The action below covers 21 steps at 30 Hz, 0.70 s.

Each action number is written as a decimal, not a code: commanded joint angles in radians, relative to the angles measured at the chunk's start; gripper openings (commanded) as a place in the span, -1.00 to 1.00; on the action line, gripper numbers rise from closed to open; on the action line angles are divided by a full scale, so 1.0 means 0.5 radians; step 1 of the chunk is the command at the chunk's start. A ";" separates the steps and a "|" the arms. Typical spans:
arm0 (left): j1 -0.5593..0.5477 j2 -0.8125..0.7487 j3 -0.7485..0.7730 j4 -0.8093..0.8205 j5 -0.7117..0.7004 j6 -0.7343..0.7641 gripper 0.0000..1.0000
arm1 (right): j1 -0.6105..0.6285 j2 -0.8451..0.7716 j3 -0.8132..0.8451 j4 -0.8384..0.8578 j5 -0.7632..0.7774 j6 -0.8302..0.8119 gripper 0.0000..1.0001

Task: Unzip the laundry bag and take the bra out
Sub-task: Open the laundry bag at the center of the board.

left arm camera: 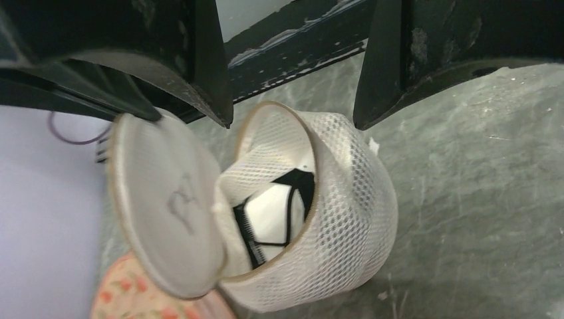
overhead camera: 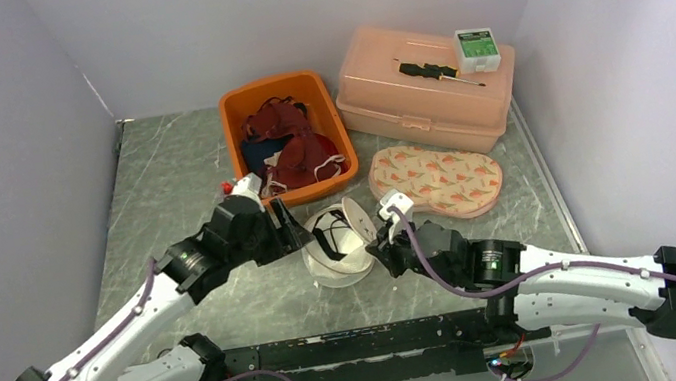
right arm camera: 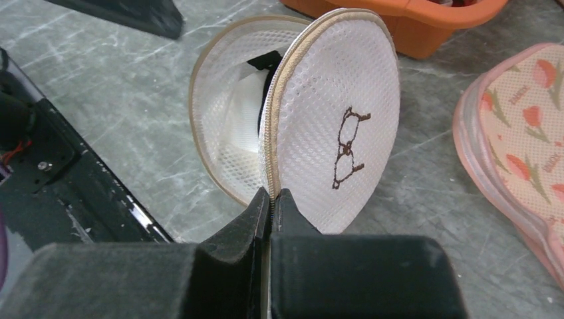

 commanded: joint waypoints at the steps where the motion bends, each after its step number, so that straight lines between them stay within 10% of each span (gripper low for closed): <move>1: -0.001 0.183 0.006 0.047 0.083 0.171 0.44 | 0.000 -0.046 -0.011 0.140 -0.133 0.096 -1.00; 9: -0.002 0.454 0.082 0.059 0.000 0.281 0.28 | 0.000 -0.118 -0.030 0.110 -0.153 0.123 -1.00; 17: -0.004 0.496 0.038 0.077 -0.167 0.198 -0.89 | -0.026 -0.275 -0.082 0.155 -0.165 0.159 -1.00; 21: -0.002 0.377 -0.070 0.102 -0.223 0.124 -0.95 | -0.203 -0.347 -0.181 0.194 -0.063 0.351 -1.00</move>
